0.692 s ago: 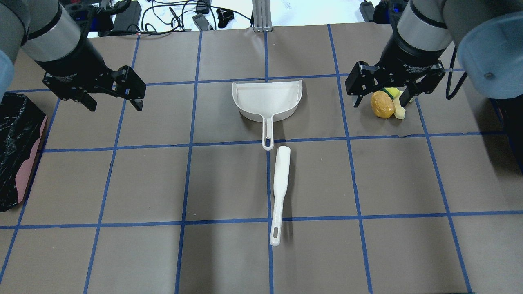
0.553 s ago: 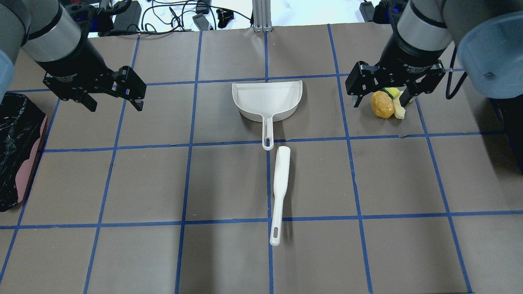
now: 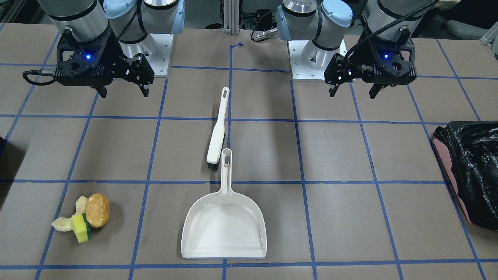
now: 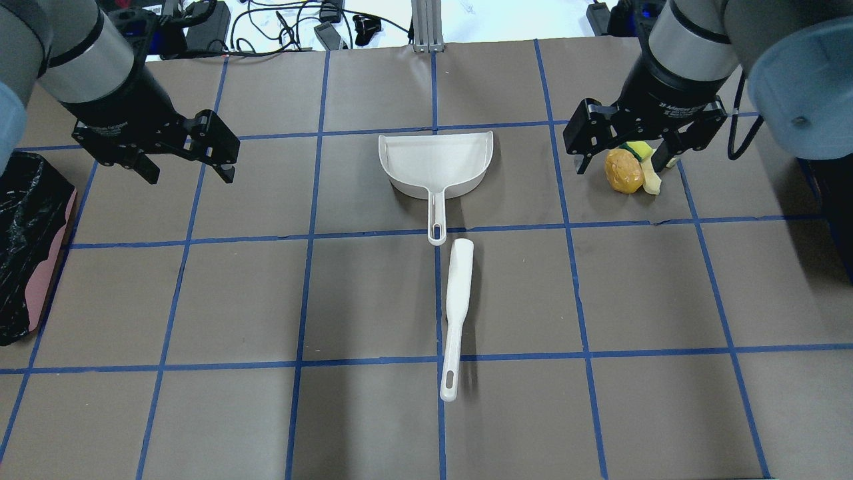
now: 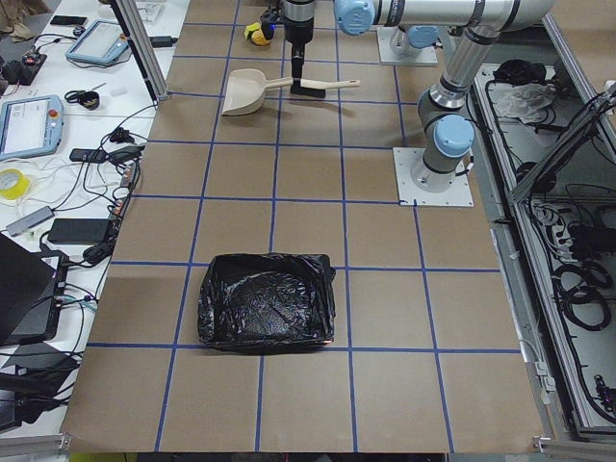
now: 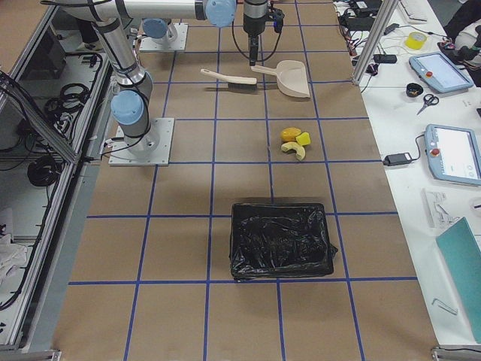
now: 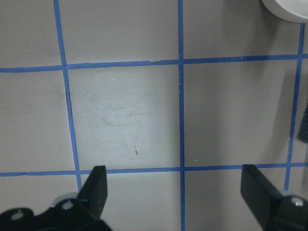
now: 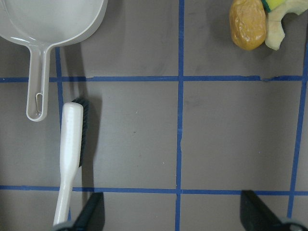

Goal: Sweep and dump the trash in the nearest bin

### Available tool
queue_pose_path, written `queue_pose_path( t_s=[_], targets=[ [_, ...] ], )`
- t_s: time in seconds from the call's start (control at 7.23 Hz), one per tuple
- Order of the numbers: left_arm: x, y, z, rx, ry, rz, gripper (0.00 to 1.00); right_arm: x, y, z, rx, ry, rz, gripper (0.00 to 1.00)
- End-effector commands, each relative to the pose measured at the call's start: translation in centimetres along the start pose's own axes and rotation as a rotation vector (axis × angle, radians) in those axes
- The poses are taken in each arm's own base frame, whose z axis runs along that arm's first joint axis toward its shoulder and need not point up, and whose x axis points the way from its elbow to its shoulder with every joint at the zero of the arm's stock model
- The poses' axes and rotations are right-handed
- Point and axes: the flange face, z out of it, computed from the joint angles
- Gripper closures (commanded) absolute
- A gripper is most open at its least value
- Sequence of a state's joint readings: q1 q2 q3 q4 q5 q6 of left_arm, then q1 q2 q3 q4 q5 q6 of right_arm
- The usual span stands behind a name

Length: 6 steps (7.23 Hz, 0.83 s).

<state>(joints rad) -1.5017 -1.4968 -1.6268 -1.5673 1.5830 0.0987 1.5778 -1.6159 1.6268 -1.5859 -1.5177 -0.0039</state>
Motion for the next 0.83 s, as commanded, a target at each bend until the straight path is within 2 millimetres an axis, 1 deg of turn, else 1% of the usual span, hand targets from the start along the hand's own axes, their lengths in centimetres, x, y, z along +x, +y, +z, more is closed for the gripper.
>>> queue_pose_path(
  t_s=[0.0,0.42,0.55,0.69],
  targets=[
    [-0.09,-0.02,-0.03,0.001,-0.009,-0.002,0.00,-0.02,-0.04,-0.55,0.013,-0.004,-0.004,0.00],
    [-0.43,-0.37,0.15,0.005,-0.011,0.007,0.00,-0.08,-0.15,-0.48,0.011,-0.010,-0.010,0.00],
    [-0.52,-0.78,0.73,-0.007,-0.009,0.006,0.00,-0.02,-0.14,-0.40,0.010,-0.004,-0.010,0.00],
    [-0.53,-0.75,0.83,-0.010,-0.010,0.006,0.00,-0.04,-0.19,-0.33,0.008,-0.007,-0.010,0.00]
  ],
)
